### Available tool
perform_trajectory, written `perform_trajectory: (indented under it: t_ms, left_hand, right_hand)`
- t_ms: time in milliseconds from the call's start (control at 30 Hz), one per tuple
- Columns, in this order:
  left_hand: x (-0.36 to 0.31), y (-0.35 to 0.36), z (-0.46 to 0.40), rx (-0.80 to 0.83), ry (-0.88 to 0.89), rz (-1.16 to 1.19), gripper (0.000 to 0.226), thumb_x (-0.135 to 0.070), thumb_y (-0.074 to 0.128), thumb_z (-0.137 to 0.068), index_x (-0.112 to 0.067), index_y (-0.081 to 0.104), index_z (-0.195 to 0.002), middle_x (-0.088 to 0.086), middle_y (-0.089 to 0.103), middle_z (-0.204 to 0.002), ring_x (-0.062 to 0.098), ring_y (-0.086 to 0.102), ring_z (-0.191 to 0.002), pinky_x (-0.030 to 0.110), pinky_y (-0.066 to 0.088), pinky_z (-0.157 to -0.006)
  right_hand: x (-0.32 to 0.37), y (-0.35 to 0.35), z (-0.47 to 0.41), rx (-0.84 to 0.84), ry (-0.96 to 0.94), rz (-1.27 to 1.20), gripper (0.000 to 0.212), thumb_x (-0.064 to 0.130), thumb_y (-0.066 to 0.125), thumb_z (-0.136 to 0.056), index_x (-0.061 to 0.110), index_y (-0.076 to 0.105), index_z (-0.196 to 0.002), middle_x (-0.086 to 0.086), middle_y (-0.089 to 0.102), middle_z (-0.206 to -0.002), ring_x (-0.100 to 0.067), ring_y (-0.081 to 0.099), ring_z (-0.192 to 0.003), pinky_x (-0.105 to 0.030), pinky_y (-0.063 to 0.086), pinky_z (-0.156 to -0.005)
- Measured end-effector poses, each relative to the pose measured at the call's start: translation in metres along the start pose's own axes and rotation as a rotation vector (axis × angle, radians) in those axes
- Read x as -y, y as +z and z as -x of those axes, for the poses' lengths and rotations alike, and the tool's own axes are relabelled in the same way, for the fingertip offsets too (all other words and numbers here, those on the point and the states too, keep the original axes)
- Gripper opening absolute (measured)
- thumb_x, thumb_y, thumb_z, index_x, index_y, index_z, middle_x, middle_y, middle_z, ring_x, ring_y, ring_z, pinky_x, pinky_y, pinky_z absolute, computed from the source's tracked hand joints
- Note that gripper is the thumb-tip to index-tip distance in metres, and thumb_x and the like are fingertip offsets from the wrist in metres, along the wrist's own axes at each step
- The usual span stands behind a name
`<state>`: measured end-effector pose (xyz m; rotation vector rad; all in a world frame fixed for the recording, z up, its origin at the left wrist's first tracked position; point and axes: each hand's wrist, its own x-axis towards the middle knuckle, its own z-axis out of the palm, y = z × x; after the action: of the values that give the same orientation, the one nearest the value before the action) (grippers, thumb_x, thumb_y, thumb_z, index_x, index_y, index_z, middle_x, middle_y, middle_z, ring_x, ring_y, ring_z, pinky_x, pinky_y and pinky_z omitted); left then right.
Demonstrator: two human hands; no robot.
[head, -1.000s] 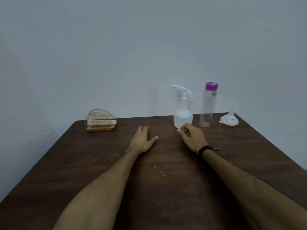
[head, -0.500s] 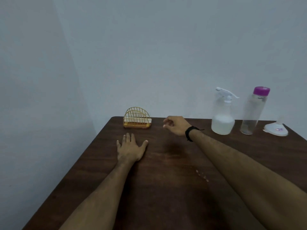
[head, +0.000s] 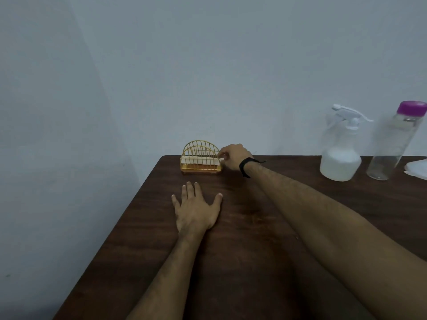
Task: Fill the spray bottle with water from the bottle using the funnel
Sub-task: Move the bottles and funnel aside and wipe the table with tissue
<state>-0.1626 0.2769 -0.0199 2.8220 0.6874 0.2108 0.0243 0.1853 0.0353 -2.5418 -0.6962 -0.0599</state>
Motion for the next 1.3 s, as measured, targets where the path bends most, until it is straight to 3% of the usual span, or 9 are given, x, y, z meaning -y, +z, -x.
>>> perform_trajectory:
  t_ms: [167,333,467,567,700,833,1000,1133,1300]
  left_hand:
    - [0.001,-0.001,0.001,-0.011,0.004,0.020,0.097,-0.080,0.018,-0.086,-0.014,0.014,-0.158,0.008,0.009,-0.166,0.022,0.004,-0.153,0.053,-0.002,-0.120]
    - [0.000,-0.005,0.001,-0.015,-0.001,0.052,0.097,-0.079,0.022,-0.086,-0.014,0.018,-0.157,0.008,0.012,-0.166,0.023,0.006,-0.153,0.053,0.000,-0.121]
    - [-0.003,-0.012,0.006,-0.030,0.007,0.096,0.092,-0.076,0.032,-0.088,-0.013,0.027,-0.155,0.010,0.021,-0.163,0.025,0.013,-0.152,0.053,0.004,-0.120]
    - [-0.004,-0.015,0.014,-0.088,0.082,0.191,0.080,-0.068,0.045,-0.091,-0.015,0.036,-0.150,0.009,0.034,-0.158,0.024,0.028,-0.147,0.047,0.020,-0.120]
    - [-0.027,-0.021,0.042,-0.014,-0.089,0.754,0.061,-0.061,0.058,-0.089,-0.026,0.055,-0.138,0.000,0.056,-0.140,0.021,0.049,-0.130,0.043,0.043,-0.107]
    - [-0.066,-0.034,0.075,0.098,-0.171,1.272,0.046,-0.054,0.068,-0.086,-0.018,0.073,-0.114,-0.003,0.073,-0.103,0.015,0.069,-0.100,0.033,0.056,-0.085]
    - [-0.095,-0.060,0.093,0.082,-0.411,1.607,0.029,-0.037,0.078,-0.084,-0.010,0.071,-0.090,0.006,0.075,-0.080,0.017,0.069,-0.067,0.025,0.054,-0.052]
    - [-0.103,-0.071,0.111,0.068,-0.355,1.629,0.006,-0.010,0.067,-0.091,-0.009,0.067,-0.086,0.012,0.072,-0.084,0.018,0.067,-0.067,0.026,0.058,-0.055]
    - [-0.107,-0.074,0.135,0.280,-0.063,1.423,0.015,-0.012,0.058,-0.097,-0.006,0.072,-0.098,0.014,0.076,-0.092,0.026,0.071,-0.086,0.038,0.056,-0.081]
  right_hand:
    - [0.001,0.003,0.003,-0.102,0.019,0.010,0.006,0.019,0.069,-0.090,0.024,0.073,-0.088,0.003,0.073,-0.098,-0.016,0.065,-0.091,-0.037,0.057,-0.085]
    - [-0.006,-0.027,0.018,-0.182,-0.006,0.016,0.008,0.019,0.061,-0.094,0.024,0.065,-0.089,0.004,0.069,-0.097,-0.016,0.062,-0.089,-0.034,0.054,-0.078]
    - [-0.023,-0.069,0.049,-0.189,0.014,-0.228,0.004,0.018,0.062,-0.095,0.020,0.062,-0.092,0.002,0.066,-0.099,-0.015,0.059,-0.090,-0.026,0.048,-0.076]
    - [-0.035,-0.093,0.089,-0.212,-0.003,-0.378,0.004,0.016,0.064,-0.094,0.017,0.062,-0.090,0.003,0.065,-0.089,-0.011,0.059,-0.081,-0.018,0.044,-0.067]
    - [-0.044,-0.102,0.146,-0.168,-0.074,-0.421,0.006,0.017,0.068,-0.092,0.014,0.064,-0.090,-0.002,0.068,-0.087,-0.015,0.061,-0.077,-0.024,0.051,-0.070]
    - [-0.036,-0.098,0.190,-0.159,-0.183,-0.396,0.004,0.015,0.069,-0.091,0.012,0.066,-0.091,0.002,0.068,-0.085,-0.012,0.064,-0.077,-0.020,0.051,-0.070]
    - [-0.023,-0.097,0.234,-0.121,-0.381,-0.256,0.005,0.015,0.070,-0.090,0.017,0.065,-0.089,0.009,0.067,-0.086,0.000,0.061,-0.079,-0.014,0.049,-0.070]
    - [-0.022,-0.101,0.258,-0.056,-0.268,-0.415,0.017,0.026,0.074,-0.088,0.016,0.066,-0.100,0.005,0.069,-0.098,-0.008,0.065,-0.090,-0.021,0.055,-0.079]
    - [-0.011,-0.115,0.272,0.137,0.067,-0.852,0.044,0.034,0.060,-0.097,0.008,0.054,-0.133,-0.010,0.065,-0.125,-0.018,0.064,-0.112,-0.028,0.054,-0.092]
